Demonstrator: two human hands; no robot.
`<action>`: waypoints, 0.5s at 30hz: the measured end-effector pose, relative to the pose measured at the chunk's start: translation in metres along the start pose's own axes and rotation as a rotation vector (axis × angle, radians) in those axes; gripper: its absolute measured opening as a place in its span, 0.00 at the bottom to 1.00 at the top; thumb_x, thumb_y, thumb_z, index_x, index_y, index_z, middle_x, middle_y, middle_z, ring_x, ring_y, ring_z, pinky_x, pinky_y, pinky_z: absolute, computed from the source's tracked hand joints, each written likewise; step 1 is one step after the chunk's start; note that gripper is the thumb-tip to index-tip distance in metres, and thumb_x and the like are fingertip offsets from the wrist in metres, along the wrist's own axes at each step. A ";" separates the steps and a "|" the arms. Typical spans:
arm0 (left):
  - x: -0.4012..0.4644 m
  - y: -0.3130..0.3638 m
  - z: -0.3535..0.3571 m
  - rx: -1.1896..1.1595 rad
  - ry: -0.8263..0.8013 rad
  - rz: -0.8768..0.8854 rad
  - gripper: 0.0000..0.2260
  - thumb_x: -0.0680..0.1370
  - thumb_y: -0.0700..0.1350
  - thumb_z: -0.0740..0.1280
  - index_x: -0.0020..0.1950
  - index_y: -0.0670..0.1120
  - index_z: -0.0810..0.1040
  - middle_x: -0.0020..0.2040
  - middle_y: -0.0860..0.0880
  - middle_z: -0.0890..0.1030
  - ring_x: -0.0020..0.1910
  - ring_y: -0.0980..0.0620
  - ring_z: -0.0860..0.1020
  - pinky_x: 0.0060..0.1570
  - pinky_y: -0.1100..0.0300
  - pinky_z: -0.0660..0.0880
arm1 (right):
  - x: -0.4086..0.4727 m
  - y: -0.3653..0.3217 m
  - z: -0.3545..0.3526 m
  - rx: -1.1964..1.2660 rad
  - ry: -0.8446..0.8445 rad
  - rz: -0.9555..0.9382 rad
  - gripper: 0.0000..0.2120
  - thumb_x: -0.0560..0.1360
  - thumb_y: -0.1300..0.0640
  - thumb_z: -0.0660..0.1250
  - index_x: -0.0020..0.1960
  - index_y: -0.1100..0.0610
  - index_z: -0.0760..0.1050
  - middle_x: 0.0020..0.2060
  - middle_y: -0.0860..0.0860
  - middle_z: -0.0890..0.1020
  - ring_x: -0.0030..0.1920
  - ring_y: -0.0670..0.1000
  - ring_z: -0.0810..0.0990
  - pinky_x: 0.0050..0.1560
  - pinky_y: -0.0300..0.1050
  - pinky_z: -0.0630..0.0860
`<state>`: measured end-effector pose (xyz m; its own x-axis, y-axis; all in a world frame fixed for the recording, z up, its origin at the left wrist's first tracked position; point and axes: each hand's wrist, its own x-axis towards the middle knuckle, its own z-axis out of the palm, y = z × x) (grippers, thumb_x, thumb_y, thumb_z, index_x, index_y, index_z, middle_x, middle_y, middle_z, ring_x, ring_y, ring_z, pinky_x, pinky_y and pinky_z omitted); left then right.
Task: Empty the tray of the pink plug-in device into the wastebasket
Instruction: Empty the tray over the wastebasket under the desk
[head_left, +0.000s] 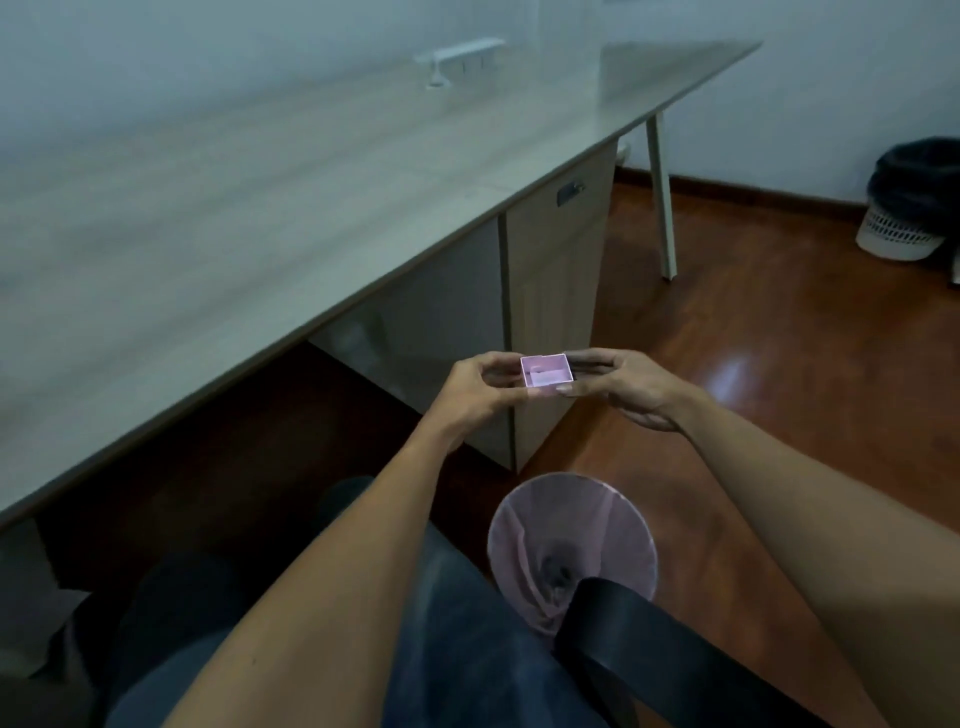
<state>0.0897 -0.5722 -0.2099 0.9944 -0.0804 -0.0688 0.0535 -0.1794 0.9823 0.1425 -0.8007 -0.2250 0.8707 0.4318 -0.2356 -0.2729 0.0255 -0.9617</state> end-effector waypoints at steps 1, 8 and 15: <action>0.000 0.013 -0.002 0.009 0.004 0.030 0.24 0.69 0.37 0.81 0.64 0.40 0.82 0.57 0.46 0.87 0.55 0.53 0.85 0.52 0.65 0.81 | -0.002 -0.013 0.000 0.002 -0.006 -0.027 0.33 0.65 0.72 0.78 0.69 0.67 0.76 0.62 0.61 0.84 0.65 0.56 0.83 0.66 0.49 0.78; -0.006 0.089 -0.020 0.067 0.095 0.210 0.28 0.68 0.44 0.83 0.66 0.42 0.81 0.59 0.46 0.86 0.58 0.52 0.84 0.60 0.58 0.80 | -0.014 -0.098 0.021 0.004 -0.040 -0.186 0.22 0.71 0.75 0.73 0.63 0.63 0.81 0.57 0.61 0.87 0.54 0.51 0.87 0.56 0.39 0.82; -0.031 0.158 -0.065 0.096 0.169 0.315 0.24 0.70 0.46 0.81 0.65 0.43 0.83 0.56 0.47 0.87 0.56 0.53 0.86 0.56 0.60 0.81 | -0.018 -0.174 0.070 -0.007 -0.147 -0.295 0.26 0.66 0.71 0.75 0.64 0.63 0.80 0.58 0.59 0.86 0.59 0.52 0.85 0.60 0.38 0.79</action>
<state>0.0734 -0.5348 -0.0416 0.9621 0.0155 0.2721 -0.2586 -0.2631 0.9295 0.1455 -0.7499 -0.0439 0.8432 0.5323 0.0755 -0.0142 0.1625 -0.9866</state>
